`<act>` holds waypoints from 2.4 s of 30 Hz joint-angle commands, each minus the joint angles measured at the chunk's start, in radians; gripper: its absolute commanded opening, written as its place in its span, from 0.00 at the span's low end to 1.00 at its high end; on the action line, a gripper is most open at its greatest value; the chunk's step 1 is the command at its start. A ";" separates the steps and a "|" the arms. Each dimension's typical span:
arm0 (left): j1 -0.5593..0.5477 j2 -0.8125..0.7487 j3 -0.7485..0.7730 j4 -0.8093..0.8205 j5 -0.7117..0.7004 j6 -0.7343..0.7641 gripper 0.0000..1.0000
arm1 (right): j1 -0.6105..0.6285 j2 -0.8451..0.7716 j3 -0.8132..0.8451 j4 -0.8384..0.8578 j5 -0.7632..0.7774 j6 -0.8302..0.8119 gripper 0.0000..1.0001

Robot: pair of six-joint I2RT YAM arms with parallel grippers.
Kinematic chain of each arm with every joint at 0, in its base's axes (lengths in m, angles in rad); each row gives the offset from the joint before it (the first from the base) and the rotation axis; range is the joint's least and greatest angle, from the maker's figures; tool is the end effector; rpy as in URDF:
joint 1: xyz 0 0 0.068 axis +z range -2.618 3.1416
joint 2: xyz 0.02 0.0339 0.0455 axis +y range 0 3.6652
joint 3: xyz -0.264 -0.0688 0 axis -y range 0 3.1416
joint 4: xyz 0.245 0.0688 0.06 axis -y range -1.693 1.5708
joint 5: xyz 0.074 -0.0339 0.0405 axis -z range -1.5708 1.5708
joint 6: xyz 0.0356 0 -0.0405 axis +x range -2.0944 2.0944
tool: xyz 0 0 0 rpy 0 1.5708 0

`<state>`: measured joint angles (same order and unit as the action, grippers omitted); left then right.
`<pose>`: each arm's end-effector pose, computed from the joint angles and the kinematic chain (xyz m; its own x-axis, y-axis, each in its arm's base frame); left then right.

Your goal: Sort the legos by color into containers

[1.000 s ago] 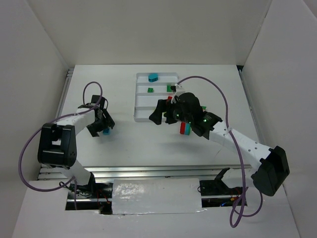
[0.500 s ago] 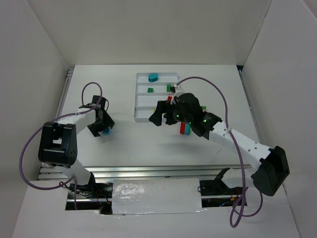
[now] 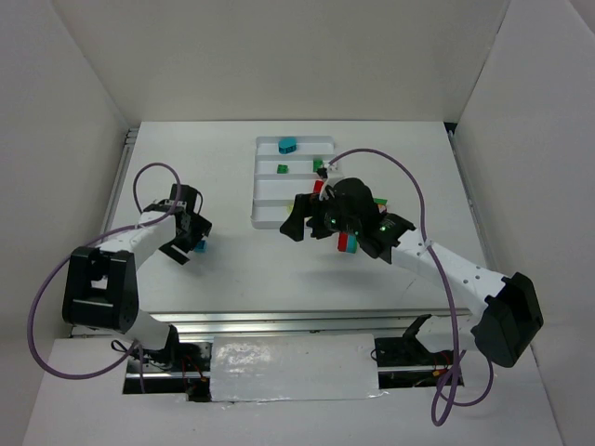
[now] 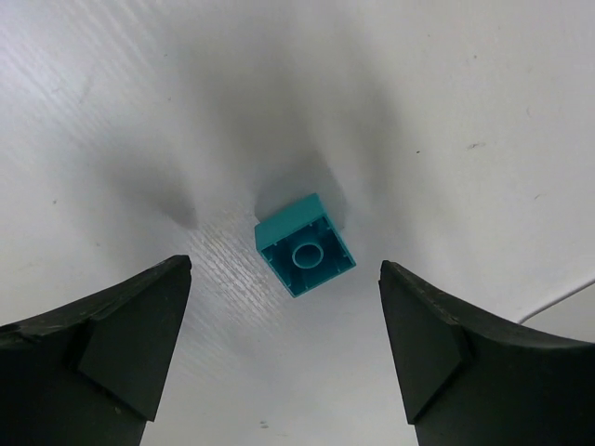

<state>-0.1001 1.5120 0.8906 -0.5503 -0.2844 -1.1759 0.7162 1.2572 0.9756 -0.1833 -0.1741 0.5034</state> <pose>0.2802 -0.0181 0.1835 -0.3411 -0.8562 -0.3881 -0.8511 0.4566 -0.2592 0.2132 0.1938 0.3053 -0.6645 0.0515 -0.7455 -0.5056 0.7037 0.4992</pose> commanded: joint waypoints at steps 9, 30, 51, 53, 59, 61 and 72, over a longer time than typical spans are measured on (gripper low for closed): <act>-0.023 0.013 0.050 -0.074 -0.068 -0.238 0.90 | 0.009 -0.038 -0.048 0.047 -0.045 -0.012 1.00; -0.038 0.096 0.036 -0.014 -0.068 -0.283 0.09 | 0.009 -0.055 -0.080 0.048 -0.064 -0.032 1.00; -0.130 0.764 0.997 0.765 0.513 0.459 0.00 | -0.018 -0.291 -0.202 0.031 -0.022 0.047 1.00; -0.135 0.871 1.076 0.814 0.530 0.475 0.00 | -0.018 -0.314 -0.227 0.038 -0.033 0.046 1.00; -0.148 1.051 1.334 0.780 0.462 0.487 0.07 | -0.018 -0.334 -0.233 -0.013 -0.013 0.026 1.00; -0.148 1.056 1.309 0.793 0.438 0.478 0.10 | -0.021 -0.349 -0.239 -0.009 -0.015 0.023 1.00; -0.147 0.984 1.179 0.797 0.370 0.504 0.63 | -0.024 -0.323 -0.232 0.013 -0.027 0.018 1.00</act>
<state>-0.2481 2.5637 2.0590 0.2165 0.1196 -0.7029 0.6968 0.9360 0.7437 -0.1951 -0.1993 0.5350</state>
